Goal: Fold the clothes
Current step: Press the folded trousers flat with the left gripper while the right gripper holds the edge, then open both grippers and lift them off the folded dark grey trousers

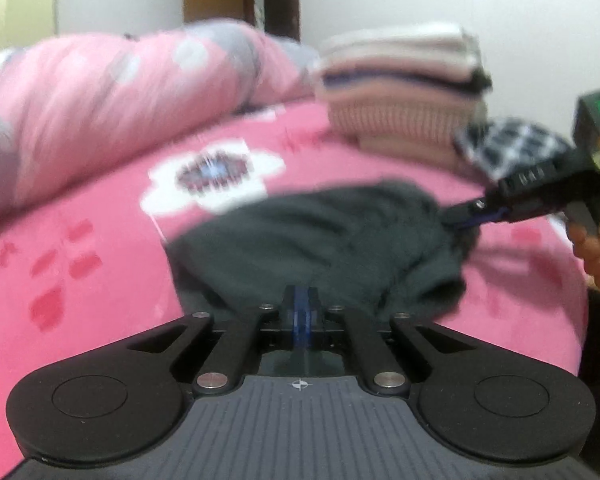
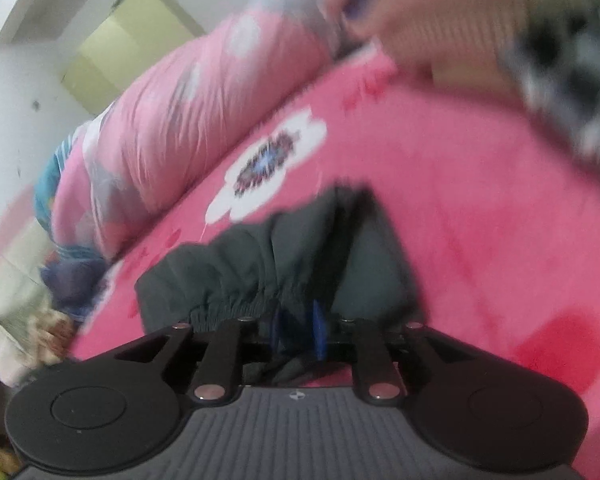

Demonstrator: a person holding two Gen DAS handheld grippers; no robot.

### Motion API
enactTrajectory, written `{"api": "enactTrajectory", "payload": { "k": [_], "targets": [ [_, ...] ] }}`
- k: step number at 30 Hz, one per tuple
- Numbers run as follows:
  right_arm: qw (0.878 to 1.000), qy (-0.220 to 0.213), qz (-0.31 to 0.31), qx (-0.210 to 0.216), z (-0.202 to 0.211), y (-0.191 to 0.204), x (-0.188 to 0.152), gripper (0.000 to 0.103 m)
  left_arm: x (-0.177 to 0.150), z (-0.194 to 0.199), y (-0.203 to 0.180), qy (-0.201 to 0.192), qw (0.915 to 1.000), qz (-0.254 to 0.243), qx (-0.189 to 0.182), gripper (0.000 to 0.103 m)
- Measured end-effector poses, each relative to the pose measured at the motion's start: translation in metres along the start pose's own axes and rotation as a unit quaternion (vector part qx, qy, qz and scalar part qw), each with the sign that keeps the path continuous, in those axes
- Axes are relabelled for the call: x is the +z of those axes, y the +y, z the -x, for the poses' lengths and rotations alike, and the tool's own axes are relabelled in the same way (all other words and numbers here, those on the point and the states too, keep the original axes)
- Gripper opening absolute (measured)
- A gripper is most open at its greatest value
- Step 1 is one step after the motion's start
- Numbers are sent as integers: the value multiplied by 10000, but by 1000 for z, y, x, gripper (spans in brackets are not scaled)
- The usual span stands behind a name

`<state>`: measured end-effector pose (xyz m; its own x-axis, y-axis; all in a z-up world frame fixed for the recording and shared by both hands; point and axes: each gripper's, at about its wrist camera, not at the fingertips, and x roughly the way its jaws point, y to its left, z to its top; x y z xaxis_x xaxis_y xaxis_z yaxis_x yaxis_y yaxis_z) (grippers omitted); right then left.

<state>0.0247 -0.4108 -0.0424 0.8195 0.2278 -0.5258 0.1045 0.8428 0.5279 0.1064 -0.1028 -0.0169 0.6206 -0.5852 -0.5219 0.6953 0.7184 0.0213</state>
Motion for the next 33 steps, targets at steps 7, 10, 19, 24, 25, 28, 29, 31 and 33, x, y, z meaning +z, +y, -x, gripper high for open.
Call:
{"api": "enactTrajectory", "payload": {
  "k": [7, 10, 19, 24, 25, 28, 29, 31, 33],
  "targets": [
    [9793, -770, 1855, -255, -24, 67, 24, 18, 38, -60, 15, -107, 9976, 666, 127, 16],
    [9660, -530, 2413, -766, -70, 65, 19, 18, 29, -98, 27, 436, 9930, 865, 673, 16],
    [9868, -148, 1320, -924, -89, 5, 32, 9, -4, -99, 51, 510, 9884, 1307, 586, 16],
    [9779, -525, 1789, -945, -76, 29, 33, 13, -2, -98, 56, 430, 9880, 1402, 484, 15],
    [9778, -448, 1795, -986, -81, 26, 32, 15, -1, -98, 57, 417, 9876, 1444, 450, 16],
    [9831, -122, 1415, -1155, -101, 1, 31, 15, 3, -86, 60, 299, 9865, 1565, 386, 22],
    [9859, -183, 1233, -1119, -93, 0, 34, 16, 5, -78, 58, 215, 9876, 1500, 419, 25],
    [9874, -404, 1061, -1100, -69, 7, 39, 17, 8, -57, 49, -31, 9913, 1229, 466, 30],
    [9870, -664, 1238, -783, -44, 22, 34, 17, 9, -41, 37, -198, 9948, 906, 420, 32]
  ]
}}
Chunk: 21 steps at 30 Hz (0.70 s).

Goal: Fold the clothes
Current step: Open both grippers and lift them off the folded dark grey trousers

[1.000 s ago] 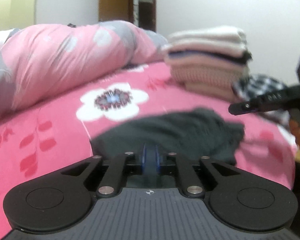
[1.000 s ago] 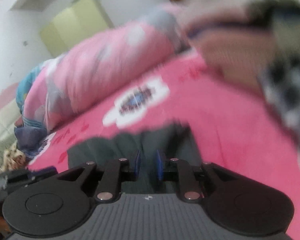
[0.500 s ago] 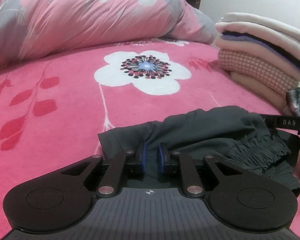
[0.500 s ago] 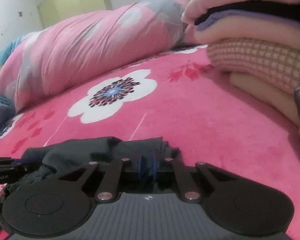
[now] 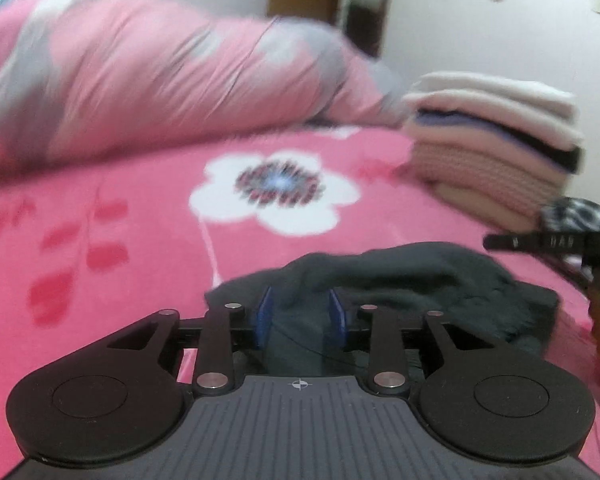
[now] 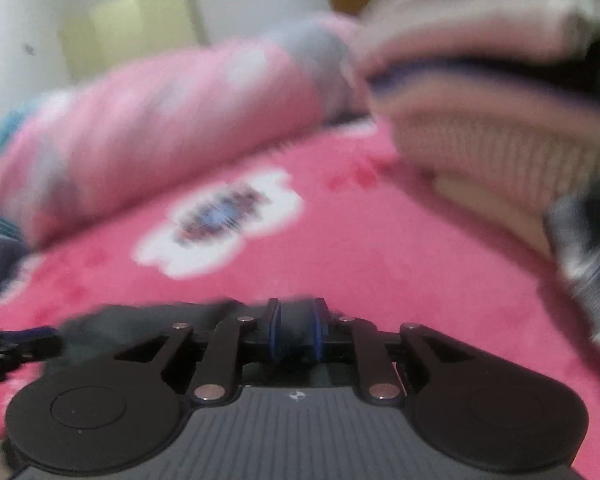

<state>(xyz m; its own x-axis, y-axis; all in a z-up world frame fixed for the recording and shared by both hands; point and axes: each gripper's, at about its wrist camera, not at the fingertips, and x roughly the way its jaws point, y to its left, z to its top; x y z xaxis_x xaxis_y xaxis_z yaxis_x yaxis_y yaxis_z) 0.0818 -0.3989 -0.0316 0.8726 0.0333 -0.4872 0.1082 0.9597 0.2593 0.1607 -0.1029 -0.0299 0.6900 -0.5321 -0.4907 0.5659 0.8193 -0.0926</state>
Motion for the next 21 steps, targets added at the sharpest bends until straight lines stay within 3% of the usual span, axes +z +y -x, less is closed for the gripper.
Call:
{"api": "enactTrajectory", "payload": {
  "k": [3, 5, 8, 11, 12, 14, 16, 18, 21],
  "targets": [
    [9958, -331, 695, 489, 35, 26, -12, 17, -6, 20, -19, -107, 9985, -501, -200, 32],
    [9896, -286, 1181, 774, 40, 39, -28, 24, -18, 17, -32, 145, 9963, -784, -328, 32],
    [9877, 150, 1434, 603, 24, 47, -55, 32, -38, -4, -43, 625, 9930, -991, -136, 35],
    [9866, 373, 1543, 371, 24, 57, -62, 34, -33, 14, -40, 432, 9956, -835, -3, 36],
    [9878, 315, 1492, 310, 33, 60, -56, 36, -31, 21, -39, 387, 9962, -783, 43, 36],
    [9915, 24, 1235, 400, 58, 57, -47, 55, -26, 35, -36, 296, 9972, -680, 135, 43],
    [9963, -123, 764, 377, 78, 45, -44, 65, -25, 48, -27, 290, 9985, -404, 219, 58],
    [9995, -110, 85, 280, 93, 26, -42, 68, -27, 59, -16, 365, 9989, -46, 300, 66],
    [9951, 91, -942, 269, 97, -1, -46, 73, -32, 64, -4, 731, 9951, 495, 436, 67]
  ]
}}
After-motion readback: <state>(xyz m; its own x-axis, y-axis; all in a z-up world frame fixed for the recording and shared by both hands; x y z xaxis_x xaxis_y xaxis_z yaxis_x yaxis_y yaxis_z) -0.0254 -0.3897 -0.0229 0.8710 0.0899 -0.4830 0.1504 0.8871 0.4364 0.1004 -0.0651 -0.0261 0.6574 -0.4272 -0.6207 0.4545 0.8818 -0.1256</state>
